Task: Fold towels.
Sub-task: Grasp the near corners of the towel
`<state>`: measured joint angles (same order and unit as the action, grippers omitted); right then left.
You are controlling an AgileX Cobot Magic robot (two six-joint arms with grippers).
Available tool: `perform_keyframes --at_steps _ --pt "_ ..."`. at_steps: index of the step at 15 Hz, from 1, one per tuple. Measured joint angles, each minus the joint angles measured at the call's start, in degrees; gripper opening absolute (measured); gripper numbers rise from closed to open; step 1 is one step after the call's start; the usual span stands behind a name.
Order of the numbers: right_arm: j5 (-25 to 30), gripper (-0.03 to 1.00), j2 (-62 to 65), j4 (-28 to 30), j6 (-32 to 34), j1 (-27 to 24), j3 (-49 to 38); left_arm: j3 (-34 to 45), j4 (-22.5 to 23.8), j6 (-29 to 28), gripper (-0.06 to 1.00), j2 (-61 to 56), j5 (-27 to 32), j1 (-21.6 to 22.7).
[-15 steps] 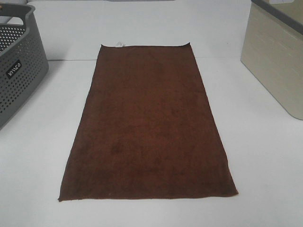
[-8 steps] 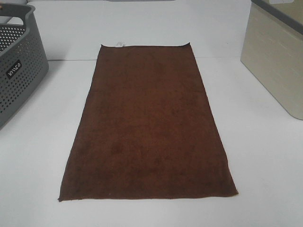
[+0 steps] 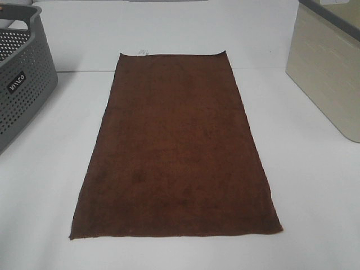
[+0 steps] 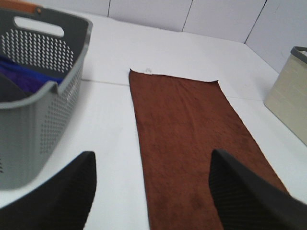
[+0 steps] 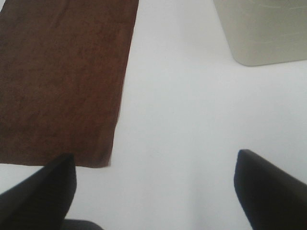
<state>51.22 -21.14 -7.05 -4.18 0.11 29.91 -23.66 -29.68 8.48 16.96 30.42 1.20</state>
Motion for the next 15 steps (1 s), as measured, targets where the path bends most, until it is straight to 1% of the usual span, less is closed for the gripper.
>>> perform_keyframes --at_steps 2,4,5,7,8,10,13,15 --pt "-2.64 0.83 -7.68 -2.64 0.11 0.00 0.06 0.29 -6.19 0.00 0.64 9.80 -1.09 0.00" --pt "-3.95 0.83 -15.64 -5.96 0.17 0.00 0.06 0.29 -13.12 0.23 0.64 19.37 -0.74 0.00" --pt "-5.21 0.83 -21.49 -7.45 0.11 0.00 0.06 0.29 -17.59 3.21 0.64 27.04 1.20 0.00" --pt "-6.99 0.83 -29.39 -8.25 -1.09 0.00 0.06 0.29 -22.80 11.40 0.64 37.64 3.38 0.00" --pt "-8.71 0.83 -33.46 -9.28 -2.12 0.00 0.06 0.29 -25.32 15.47 0.64 42.17 3.78 0.00" --pt "-12.89 0.83 -40.45 -13.46 -5.27 0.00 0.06 0.29 -31.46 23.89 0.64 50.65 3.95 0.00" --pt "-17.88 0.83 -50.94 -23.03 -14.38 0.00 0.17 0.29 -41.60 37.82 0.64 60.28 3.78 0.00" --pt "-19.94 0.83 -56.55 -31.05 -21.08 0.00 0.34 0.23 -48.13 45.26 0.64 65.43 3.72 0.00"
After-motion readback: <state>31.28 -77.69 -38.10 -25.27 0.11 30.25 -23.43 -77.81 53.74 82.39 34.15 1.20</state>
